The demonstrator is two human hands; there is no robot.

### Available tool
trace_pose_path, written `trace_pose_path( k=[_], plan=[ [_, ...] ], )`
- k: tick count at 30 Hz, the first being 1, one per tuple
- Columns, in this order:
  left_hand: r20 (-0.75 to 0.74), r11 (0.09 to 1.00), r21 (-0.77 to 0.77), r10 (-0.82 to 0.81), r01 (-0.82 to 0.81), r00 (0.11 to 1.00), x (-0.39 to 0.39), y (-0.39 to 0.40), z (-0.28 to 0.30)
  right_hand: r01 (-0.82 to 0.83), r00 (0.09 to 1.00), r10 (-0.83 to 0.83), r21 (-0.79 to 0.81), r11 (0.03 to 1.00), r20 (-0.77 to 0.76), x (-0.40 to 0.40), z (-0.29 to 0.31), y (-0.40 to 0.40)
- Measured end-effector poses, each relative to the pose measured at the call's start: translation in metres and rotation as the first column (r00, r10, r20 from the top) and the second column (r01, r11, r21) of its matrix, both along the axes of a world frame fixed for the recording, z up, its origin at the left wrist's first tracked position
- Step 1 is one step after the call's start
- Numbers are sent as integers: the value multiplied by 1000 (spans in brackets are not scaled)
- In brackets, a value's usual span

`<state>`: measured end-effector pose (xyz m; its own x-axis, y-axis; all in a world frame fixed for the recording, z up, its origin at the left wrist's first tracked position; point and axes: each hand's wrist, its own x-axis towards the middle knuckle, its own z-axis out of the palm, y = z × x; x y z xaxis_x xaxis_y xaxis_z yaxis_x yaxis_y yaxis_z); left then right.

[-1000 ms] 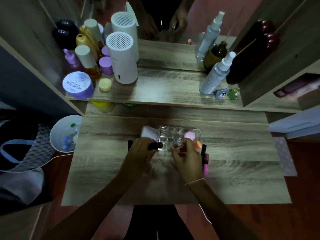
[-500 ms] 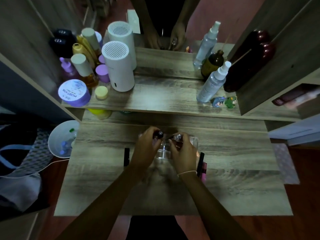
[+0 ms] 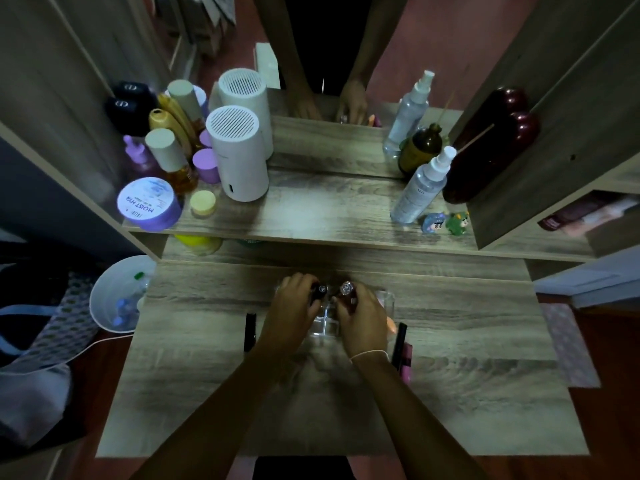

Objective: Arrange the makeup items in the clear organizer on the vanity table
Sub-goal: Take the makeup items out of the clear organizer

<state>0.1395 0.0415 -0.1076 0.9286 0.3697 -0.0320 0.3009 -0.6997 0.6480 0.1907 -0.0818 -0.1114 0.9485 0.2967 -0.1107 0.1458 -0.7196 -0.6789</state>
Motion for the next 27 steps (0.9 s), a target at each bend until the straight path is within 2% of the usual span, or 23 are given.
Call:
trace_pose_path(
  k=[4, 12, 20, 24, 27],
  plan=[
    [-24, 1000, 23, 10, -9, 1000, -1, 1, -2, 32, 999, -32, 26, 999, -2, 0, -2, -1],
    [66, 1000, -1, 31, -31, 997, -3, 4, 2, 54, 998, -54, 90, 994, -12, -6, 3, -5],
    [78, 999, -31, 14, -11, 997, -26, 14, 8, 125, 990, -110, 193, 973, -85, -27, 13, -12],
    [103, 996, -53, 75, -70, 992, -51, 26, 6, 120, 988, -102, 161, 980, -115, -45, 10, -23],
    [99, 987, -77, 148, -141, 984, -74, 32, 3, 75, 994, -67, 106, 992, -82, -59, 3, -34]
  ],
)
